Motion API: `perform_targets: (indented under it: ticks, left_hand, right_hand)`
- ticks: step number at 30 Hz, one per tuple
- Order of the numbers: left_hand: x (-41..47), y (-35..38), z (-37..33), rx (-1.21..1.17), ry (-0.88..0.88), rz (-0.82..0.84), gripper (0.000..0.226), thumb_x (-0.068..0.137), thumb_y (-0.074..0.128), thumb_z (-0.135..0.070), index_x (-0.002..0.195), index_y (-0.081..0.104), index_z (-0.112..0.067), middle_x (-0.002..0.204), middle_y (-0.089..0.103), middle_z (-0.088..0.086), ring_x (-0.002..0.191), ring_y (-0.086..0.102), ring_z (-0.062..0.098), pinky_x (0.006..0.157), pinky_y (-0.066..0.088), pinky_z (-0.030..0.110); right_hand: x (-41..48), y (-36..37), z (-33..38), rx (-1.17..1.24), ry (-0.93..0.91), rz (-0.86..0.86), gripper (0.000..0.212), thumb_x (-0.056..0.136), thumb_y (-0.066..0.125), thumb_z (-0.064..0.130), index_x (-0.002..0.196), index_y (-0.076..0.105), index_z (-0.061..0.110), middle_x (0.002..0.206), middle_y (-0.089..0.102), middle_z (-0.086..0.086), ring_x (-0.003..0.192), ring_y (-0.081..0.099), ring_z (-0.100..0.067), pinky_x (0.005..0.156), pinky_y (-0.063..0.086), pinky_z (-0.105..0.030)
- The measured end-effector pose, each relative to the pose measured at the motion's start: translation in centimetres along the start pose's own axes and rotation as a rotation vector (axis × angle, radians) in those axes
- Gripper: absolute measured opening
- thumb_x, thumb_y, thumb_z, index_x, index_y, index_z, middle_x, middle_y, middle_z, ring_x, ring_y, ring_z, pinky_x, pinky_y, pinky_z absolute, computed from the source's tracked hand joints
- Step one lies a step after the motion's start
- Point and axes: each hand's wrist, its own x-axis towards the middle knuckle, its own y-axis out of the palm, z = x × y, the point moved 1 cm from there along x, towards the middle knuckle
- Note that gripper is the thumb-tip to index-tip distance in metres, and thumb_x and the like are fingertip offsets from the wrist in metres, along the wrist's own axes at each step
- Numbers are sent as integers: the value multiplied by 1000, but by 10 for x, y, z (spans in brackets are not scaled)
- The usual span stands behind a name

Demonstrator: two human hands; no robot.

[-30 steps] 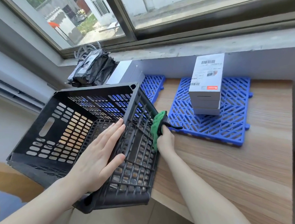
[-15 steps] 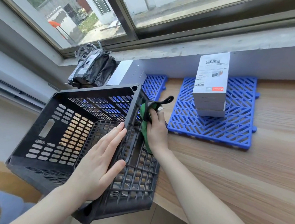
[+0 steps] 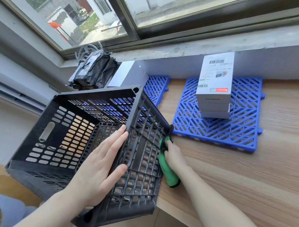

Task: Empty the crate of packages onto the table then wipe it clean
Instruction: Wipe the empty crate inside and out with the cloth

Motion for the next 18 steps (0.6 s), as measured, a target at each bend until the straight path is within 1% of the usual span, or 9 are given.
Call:
perform_targets:
  ticks: [3, 5, 8, 11, 13, 15, 18]
  left_hand:
    - [0, 1, 1, 7, 2, 0, 66, 95, 36, -41, 155, 18, -21, 163, 10, -11, 149, 13, 10, 119, 13, 25]
    - [0, 1, 2, 8, 4, -6, 66, 95, 37, -41, 155, 18, -20, 163, 10, -11, 150, 13, 10, 119, 13, 25]
    - [0, 2, 3, 3, 10, -6, 65, 95, 37, -40, 155, 19, -21, 163, 10, -11, 149, 14, 10, 119, 13, 25]
    - [0, 2, 4, 1, 12, -10, 65, 96, 36, -41, 155, 18, -22, 163, 10, -12, 149, 13, 10, 119, 13, 26]
    - [0, 3, 4, 5, 17, -13, 65, 96, 35, -42, 155, 18, -22, 163, 9, -12, 149, 13, 9, 119, 13, 24]
    - [1, 3, 4, 7, 23, -17, 65, 96, 34, -42, 155, 18, -22, 163, 9, -12, 149, 13, 9, 119, 12, 23]
    - [0, 4, 5, -2, 25, -27, 64, 96, 34, -42, 155, 18, -23, 163, 9, -13, 149, 12, 8, 119, 11, 22]
  right_hand:
    - [4, -12, 15, 329, 74, -206, 43, 92, 39, 5, 134, 45, 15, 133, 52, -12, 116, 49, -32, 87, 38, -33]
    - [5, -16, 32, 444, 53, -281, 41, 93, 40, 4, 132, 47, 14, 133, 52, -12, 116, 49, -30, 85, 34, -30]
    - [-5, -8, 40, 508, 61, -236, 37, 93, 39, 3, 127, 48, 13, 128, 55, -14, 113, 50, -29, 81, 31, -26]
    - [-22, 3, 29, 463, 101, -170, 34, 93, 38, 6, 124, 48, 15, 119, 61, -17, 106, 55, -34, 76, 35, -31]
    - [-32, 8, 28, 468, 93, -138, 33, 93, 39, 7, 123, 48, 15, 113, 63, -18, 104, 56, -35, 71, 32, -30]
    - [-41, 7, 37, 509, 49, -157, 32, 93, 41, 5, 122, 50, 14, 111, 63, -17, 103, 57, -34, 70, 30, -28]
    - [-58, -2, 64, 584, -67, -233, 30, 91, 44, 3, 117, 54, 14, 109, 65, -11, 102, 57, -29, 77, 36, -27]
